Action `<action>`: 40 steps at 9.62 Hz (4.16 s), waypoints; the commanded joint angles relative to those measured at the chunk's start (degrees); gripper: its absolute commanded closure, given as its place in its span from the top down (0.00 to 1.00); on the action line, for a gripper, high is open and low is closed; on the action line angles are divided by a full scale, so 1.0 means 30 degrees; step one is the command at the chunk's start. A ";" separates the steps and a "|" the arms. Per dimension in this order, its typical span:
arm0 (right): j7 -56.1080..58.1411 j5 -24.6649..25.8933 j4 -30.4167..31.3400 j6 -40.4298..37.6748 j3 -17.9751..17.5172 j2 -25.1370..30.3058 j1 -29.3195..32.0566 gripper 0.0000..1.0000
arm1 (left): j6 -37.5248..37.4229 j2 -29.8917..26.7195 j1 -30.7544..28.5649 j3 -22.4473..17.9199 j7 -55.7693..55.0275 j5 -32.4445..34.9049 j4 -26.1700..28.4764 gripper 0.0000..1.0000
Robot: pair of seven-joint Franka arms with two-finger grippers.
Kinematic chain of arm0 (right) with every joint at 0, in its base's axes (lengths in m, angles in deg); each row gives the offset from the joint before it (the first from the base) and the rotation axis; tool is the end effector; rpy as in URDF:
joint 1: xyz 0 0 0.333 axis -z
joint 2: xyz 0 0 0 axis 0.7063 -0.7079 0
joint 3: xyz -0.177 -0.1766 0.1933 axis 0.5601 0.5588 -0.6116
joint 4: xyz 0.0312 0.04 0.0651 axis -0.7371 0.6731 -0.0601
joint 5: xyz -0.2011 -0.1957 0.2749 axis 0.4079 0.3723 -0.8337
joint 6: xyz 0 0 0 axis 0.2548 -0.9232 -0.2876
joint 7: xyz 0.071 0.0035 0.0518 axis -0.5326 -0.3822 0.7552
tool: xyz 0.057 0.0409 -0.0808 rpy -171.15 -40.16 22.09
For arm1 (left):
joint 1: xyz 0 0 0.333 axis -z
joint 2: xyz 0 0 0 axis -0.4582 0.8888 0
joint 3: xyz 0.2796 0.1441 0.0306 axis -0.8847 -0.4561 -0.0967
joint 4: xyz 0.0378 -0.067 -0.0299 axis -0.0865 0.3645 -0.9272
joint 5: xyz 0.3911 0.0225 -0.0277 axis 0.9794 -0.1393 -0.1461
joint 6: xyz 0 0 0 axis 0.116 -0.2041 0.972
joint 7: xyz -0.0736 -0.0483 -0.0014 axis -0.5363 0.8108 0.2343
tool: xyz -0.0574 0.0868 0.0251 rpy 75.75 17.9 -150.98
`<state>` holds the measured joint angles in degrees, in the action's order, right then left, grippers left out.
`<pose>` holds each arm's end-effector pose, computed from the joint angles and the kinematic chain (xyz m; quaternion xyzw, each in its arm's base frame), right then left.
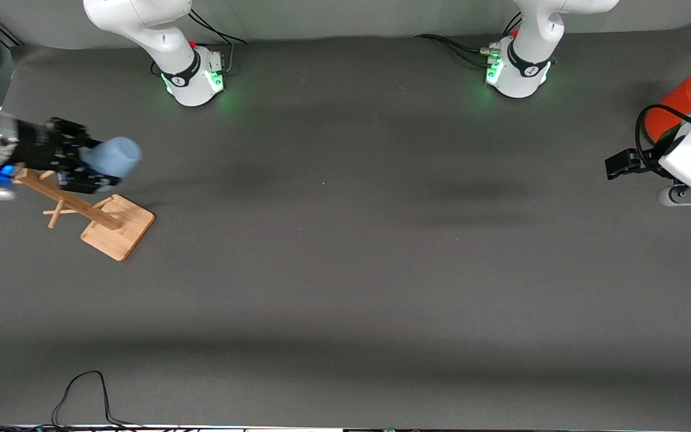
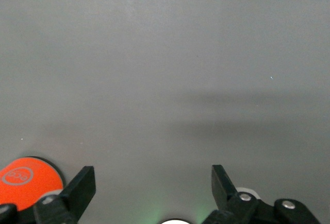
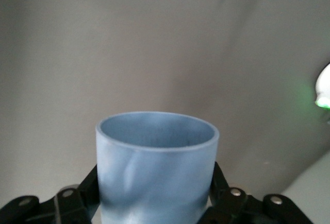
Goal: Rotate and upright cup with both arms
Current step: 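Carry the cup to mid-table and lay it on its side, then open the right gripper and withdraw while the left gripper reaches toward the cup, then lower the left gripper over the cup lying on its side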
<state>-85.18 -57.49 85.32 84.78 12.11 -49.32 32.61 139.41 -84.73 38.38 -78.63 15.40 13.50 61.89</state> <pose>0.5281 0.0755 0.5470 -0.8171 0.5452 0.1598 0.0980 0.5459 -0.0038 0.5493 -0.9971 -0.0051 0.0676 0.0345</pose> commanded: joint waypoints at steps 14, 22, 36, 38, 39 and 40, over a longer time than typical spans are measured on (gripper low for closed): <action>-2.7805 1.6431 -0.4959 1.2950 -1.3659 -1.6697 -0.3392 1.00 | -0.0527 0.0152 -0.0041 0.0035 -0.0053 -0.0125 -0.0488 1.00; -0.9983 1.4249 -0.1361 0.9764 -1.2528 -0.8303 -0.0435 1.00 | -0.1138 0.0210 0.0425 0.0181 -0.0317 -0.0125 -0.1012 1.00; 2.3136 0.6238 -0.0450 0.1964 -0.0095 0.1702 0.1530 1.00 | 0.2658 1.5322 0.3885 0.6628 -1.1003 -0.8198 -1.1475 1.00; 2.3166 0.6238 -0.0155 0.1877 -0.0065 0.1702 0.1588 1.00 | 0.3629 1.6494 0.3389 0.6626 -1.3644 -0.9936 -1.1212 1.00; 2.3165 0.6209 -0.0184 0.1325 -0.0094 0.1644 0.1907 1.00 | 0.3691 1.6558 0.3560 0.6598 -1.0834 -0.9766 -1.1037 1.00; 2.3194 0.5513 -0.0213 0.0913 -0.0152 0.1643 0.2201 1.00 | 0.3895 1.6472 0.3417 0.6627 -0.6281 -0.9445 -1.0484 1.00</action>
<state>-17.16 -38.28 83.99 88.82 12.07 -45.44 37.55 150.69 -34.89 48.70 -58.83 -13.74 -14.77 29.81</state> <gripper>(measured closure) 0.000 0.000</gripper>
